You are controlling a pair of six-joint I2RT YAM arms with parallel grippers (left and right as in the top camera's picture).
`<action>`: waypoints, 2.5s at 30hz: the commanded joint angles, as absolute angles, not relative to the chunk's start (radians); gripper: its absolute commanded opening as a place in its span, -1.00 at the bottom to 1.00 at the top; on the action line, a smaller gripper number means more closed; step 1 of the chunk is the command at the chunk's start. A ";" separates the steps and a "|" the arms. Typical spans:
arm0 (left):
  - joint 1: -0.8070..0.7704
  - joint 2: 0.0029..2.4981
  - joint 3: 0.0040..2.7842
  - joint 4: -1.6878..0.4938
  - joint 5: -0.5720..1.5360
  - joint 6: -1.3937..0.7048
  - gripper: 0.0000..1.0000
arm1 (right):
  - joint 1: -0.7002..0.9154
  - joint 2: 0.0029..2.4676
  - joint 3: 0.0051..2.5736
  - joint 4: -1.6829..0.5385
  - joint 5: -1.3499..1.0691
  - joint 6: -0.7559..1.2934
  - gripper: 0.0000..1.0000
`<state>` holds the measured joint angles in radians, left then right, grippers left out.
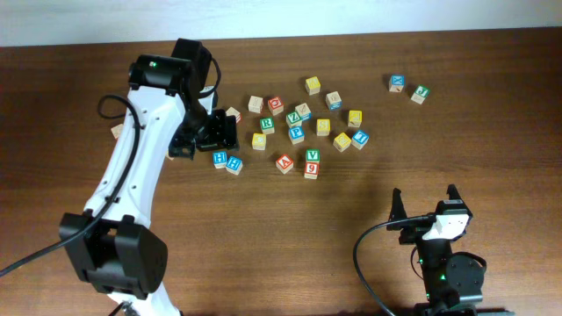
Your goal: Spell out RSS
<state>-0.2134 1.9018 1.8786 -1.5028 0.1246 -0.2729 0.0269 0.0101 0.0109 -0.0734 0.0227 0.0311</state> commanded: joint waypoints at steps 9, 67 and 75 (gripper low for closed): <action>-0.223 1.757 1.898 -1.535 0.135 -0.275 0.78 | 0.031 0.006 0.006 -0.079 0.035 0.042 0.96; -0.442 2.241 1.814 -0.768 -0.288 -0.654 0.50 | 0.031 0.006 0.006 -0.079 0.035 0.042 0.96; -0.394 2.280 1.814 -0.719 -0.048 -0.443 0.57 | 0.031 0.006 0.006 -0.080 0.035 0.042 0.96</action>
<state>-0.3981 2.2490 1.8046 -0.7185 -0.1280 -0.5011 0.0269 0.0113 0.0109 -0.0734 0.0227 0.0303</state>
